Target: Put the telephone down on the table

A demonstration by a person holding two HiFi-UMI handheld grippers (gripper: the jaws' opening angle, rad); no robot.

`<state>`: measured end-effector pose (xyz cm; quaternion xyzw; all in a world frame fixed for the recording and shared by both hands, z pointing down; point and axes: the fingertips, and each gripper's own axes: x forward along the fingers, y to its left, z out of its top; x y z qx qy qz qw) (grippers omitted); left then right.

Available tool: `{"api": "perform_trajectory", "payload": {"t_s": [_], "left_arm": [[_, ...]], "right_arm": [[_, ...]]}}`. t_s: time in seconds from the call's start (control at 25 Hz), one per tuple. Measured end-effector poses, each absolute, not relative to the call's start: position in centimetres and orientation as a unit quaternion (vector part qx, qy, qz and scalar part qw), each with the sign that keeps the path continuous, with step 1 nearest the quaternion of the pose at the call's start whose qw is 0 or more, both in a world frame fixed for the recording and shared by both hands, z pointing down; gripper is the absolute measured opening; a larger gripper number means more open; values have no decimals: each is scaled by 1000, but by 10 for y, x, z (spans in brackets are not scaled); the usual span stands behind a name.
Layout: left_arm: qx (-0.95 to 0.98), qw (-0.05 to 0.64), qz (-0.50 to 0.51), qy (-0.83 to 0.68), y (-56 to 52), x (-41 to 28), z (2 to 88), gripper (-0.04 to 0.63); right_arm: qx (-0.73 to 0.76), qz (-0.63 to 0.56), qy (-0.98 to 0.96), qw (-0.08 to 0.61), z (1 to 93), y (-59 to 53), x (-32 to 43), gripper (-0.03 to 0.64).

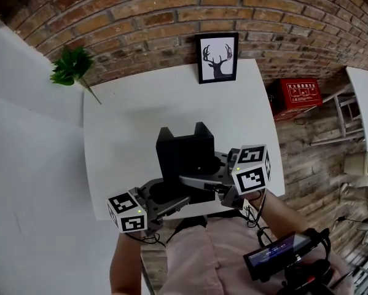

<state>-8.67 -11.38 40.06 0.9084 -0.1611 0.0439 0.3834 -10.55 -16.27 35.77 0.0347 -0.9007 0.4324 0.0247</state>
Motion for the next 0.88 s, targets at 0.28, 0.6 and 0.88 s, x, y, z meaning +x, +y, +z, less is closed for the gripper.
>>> {"api": "perform_trajectory", "payload": {"t_s": [0.28, 0.6, 0.88], "left_arm": [[897, 408, 52, -163, -125, -88, 423, 209], [883, 433, 60, -172, -136, -90, 449, 209], [869, 458, 65, -177, -140, -92, 470, 207]], "right_arm": [[27, 448, -893, 36, 379, -176, -109, 184], [13, 473, -880, 42, 408, -188, -111, 184], [2, 485, -873, 54, 430, -193, -115, 183]]}}
